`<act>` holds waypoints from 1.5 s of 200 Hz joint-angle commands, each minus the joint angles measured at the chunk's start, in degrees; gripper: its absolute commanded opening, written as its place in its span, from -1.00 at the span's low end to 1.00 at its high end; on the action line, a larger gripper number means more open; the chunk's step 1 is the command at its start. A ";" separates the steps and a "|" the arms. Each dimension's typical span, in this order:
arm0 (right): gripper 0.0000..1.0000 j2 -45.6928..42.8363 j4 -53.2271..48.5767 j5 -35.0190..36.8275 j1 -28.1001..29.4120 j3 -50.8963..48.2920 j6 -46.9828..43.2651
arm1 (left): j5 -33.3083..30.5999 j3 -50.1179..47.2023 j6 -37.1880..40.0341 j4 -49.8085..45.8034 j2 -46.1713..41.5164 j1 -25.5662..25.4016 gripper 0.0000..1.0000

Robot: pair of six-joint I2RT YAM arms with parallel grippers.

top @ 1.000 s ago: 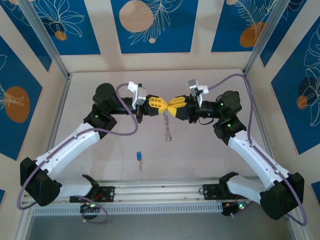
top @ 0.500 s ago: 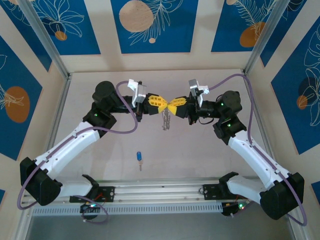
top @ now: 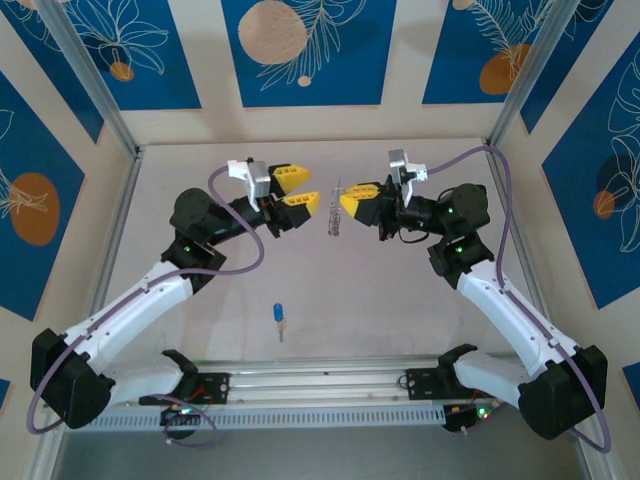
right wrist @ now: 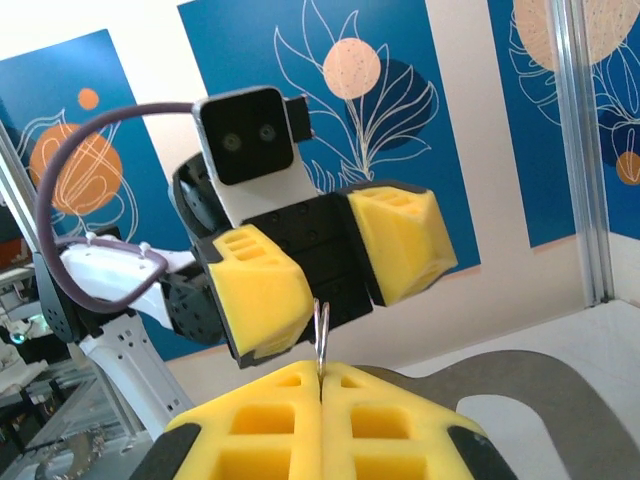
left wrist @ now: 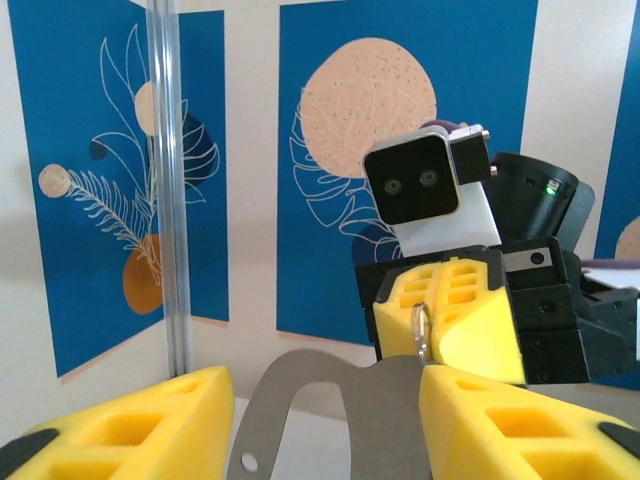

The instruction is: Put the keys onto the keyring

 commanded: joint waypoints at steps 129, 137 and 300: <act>-1.00 2.82 13.66 3.05 -0.02 -2.21 8.26 | 6.57 0.67 -22.23 27.25 11.84 0.65 -0.01; -1.00 2.90 13.67 3.10 0.00 -2.21 8.34 | 6.78 0.88 -22.73 27.97 12.28 0.62 -0.01; -1.00 2.74 13.33 4.54 0.19 -3.01 7.75 | 6.68 0.97 -26.44 33.67 14.50 0.17 0.09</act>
